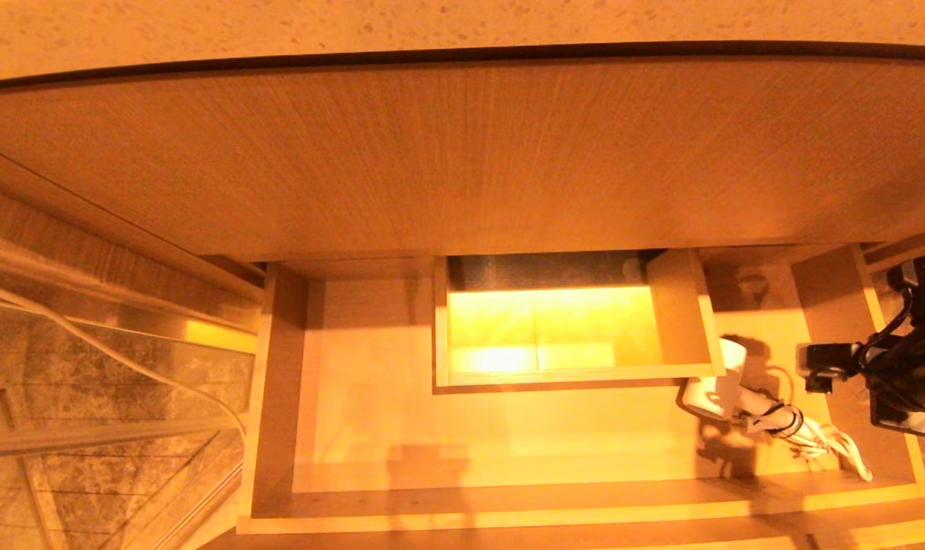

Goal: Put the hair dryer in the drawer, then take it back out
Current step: Take the hairdryer out

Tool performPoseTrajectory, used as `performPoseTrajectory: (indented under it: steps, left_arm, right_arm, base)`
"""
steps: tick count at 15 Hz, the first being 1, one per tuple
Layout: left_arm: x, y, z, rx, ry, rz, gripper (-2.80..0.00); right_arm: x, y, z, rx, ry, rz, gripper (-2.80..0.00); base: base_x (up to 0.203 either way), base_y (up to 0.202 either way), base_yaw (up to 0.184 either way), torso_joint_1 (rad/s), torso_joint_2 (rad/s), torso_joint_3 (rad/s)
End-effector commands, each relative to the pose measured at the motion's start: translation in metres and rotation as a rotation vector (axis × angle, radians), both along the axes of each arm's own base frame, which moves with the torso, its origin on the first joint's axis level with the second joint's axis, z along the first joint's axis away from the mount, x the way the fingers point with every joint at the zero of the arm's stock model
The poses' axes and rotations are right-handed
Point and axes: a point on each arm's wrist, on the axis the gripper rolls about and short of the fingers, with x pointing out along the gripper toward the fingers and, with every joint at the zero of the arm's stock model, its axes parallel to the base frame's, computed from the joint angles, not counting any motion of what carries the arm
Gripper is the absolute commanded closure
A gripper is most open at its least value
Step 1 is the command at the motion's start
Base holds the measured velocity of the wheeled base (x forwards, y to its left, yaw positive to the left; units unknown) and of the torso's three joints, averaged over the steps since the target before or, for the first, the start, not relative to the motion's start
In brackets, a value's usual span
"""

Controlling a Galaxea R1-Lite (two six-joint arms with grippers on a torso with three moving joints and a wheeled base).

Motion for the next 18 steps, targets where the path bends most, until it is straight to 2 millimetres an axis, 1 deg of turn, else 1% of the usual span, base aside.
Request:
performPoseTrajectory:
  steps: [1,4,7,8,11,13,18]
  left_arm:
    - [0.0,0.0,0.0,0.0,0.0,0.0,0.0]
    - [0.0,0.0,0.0,0.0,0.0,0.0,0.0]
    - [0.0,0.0,0.0,0.0,0.0,0.0,0.0]
    - [0.0,0.0,0.0,0.0,0.0,0.0,0.0]
    - [0.0,0.0,0.0,0.0,0.0,0.0,0.0]
    - [0.0,0.0,0.0,0.0,0.0,0.0,0.0]
    - [0.0,0.0,0.0,0.0,0.0,0.0,0.0]
  right_arm:
    - [0.011,-0.003,-0.02,0.028,0.046,-0.017,0.0]
    - [0.028,-0.009,-0.034,0.039,0.045,-0.033,0.0]
    - [0.042,-0.013,-0.044,0.037,0.035,-0.034,0.0]
    - [0.046,-0.014,-0.046,0.036,0.031,-0.035,-2.8]
    - [0.05,-0.016,-0.055,0.058,0.016,-0.08,-2.8]
    - [0.049,-0.015,-0.058,0.062,0.024,-0.087,-2.8]
    - [0.058,-0.018,-0.066,0.069,0.028,-0.097,-2.8]
  base:
    - [0.0,0.0,0.0,0.0,0.0,0.0]
    - [0.0,0.0,0.0,0.0,0.0,0.0]
    - [0.0,0.0,0.0,0.0,0.0,0.0]
    - [0.0,0.0,0.0,0.0,0.0,0.0]
    - [0.0,0.0,0.0,0.0,0.0,0.0]
    - [0.0,0.0,0.0,0.0,0.0,0.0]
    - [0.0,0.0,0.0,0.0,0.0,0.0]
